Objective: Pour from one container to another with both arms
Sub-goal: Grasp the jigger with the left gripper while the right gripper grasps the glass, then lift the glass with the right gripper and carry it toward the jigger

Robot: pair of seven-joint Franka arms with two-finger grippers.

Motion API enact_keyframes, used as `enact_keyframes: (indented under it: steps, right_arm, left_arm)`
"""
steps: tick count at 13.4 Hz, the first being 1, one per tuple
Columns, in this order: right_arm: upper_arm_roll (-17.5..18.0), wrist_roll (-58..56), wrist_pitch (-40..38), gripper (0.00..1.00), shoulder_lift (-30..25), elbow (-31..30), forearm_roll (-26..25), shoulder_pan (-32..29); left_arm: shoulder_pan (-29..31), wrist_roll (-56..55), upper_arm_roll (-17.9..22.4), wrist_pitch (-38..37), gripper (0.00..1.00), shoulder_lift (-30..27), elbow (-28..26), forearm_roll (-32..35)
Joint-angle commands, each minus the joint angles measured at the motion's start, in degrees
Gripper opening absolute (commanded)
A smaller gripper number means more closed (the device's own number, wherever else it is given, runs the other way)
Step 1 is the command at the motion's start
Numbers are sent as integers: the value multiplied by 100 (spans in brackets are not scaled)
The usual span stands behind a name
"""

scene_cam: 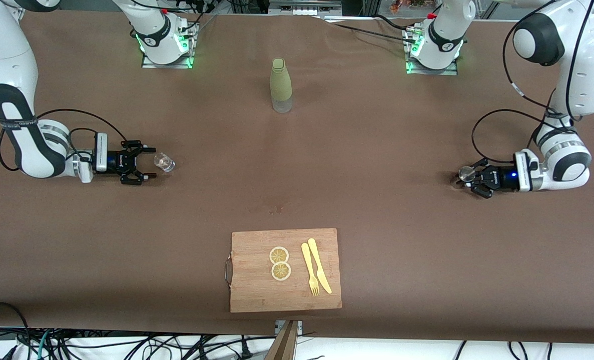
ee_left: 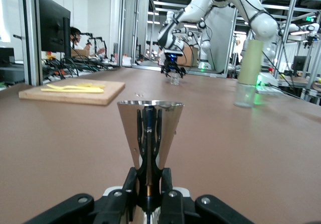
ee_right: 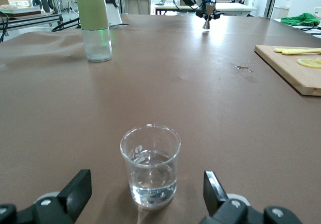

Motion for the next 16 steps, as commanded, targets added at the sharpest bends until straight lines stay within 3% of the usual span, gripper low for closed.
enact_keyframes:
  steps: [1,9,13,16]
  right_arm:
    - [-1,-420,-76,99,75,-44,138,-17]
    - [-1,-895,-198,99,198,-149,296,-9]
    - [-1,-1088,-216,99,382,-211,516,18]
    - [-1,-1141,-225,99,453,-211,586,26]
  left_arm:
    - [-863,-391,41,107,0,79,107,-674]
    - [-2876,-1147,6,783,0,79,133,-2556]
    - [-3230,-1578,-731,1687,0,123,414,-2856]
    - [-3519,-1755,-873,2058,0,280,809,-3145]
